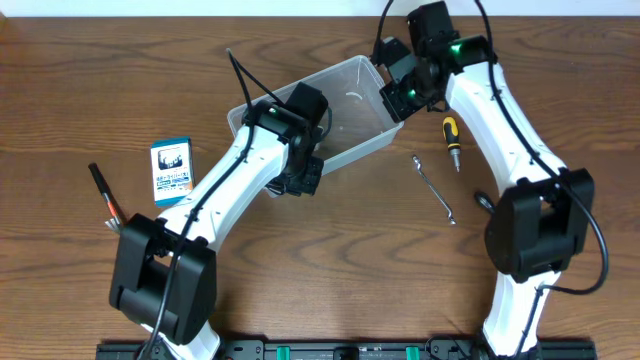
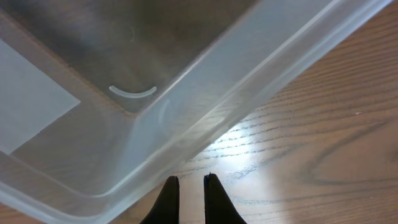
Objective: Pack container
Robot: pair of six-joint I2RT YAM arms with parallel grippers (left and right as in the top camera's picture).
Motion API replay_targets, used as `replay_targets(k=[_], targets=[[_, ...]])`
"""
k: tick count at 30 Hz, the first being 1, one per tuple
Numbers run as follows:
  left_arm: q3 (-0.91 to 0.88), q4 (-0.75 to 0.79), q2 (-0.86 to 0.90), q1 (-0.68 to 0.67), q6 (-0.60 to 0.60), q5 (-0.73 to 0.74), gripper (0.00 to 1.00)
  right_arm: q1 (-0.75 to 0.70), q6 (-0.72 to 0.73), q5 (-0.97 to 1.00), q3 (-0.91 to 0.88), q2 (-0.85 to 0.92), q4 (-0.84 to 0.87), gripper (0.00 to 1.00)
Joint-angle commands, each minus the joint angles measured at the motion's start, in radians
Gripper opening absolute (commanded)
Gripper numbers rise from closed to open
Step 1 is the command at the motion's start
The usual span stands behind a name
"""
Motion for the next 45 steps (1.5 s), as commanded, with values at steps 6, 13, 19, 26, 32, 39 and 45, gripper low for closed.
replay_targets(k=[6, 13, 19, 26, 32, 39, 45], targets=[[-0.006, 0.008, 0.019, -0.002, 0.016, -0.016, 0.06, 0.039, -0.043, -0.002, 0.019, 0.063, -0.002, 0.01], [-0.006, 0.020, 0.019, -0.001, 0.016, -0.043, 0.06, 0.055, -0.044, -0.001, 0.019, 0.078, -0.014, 0.01], [-0.006, 0.023, 0.019, 0.001, 0.016, -0.053, 0.06, 0.054, -0.048, 0.000, 0.019, 0.078, -0.092, 0.01], [-0.006, 0.023, 0.019, 0.008, 0.020, -0.069, 0.06, 0.055, -0.047, 0.000, 0.019, 0.078, -0.167, 0.01], [-0.006, 0.026, 0.019, 0.032, 0.020, -0.092, 0.06, 0.065, -0.047, -0.001, 0.019, 0.078, -0.232, 0.01], [-0.006, 0.044, 0.019, 0.072, 0.020, -0.092, 0.06, 0.095, -0.051, -0.002, 0.019, 0.078, -0.301, 0.01], [-0.006, 0.052, 0.019, 0.095, 0.020, -0.092, 0.06, 0.130, -0.058, -0.002, 0.019, 0.078, -0.326, 0.01]])
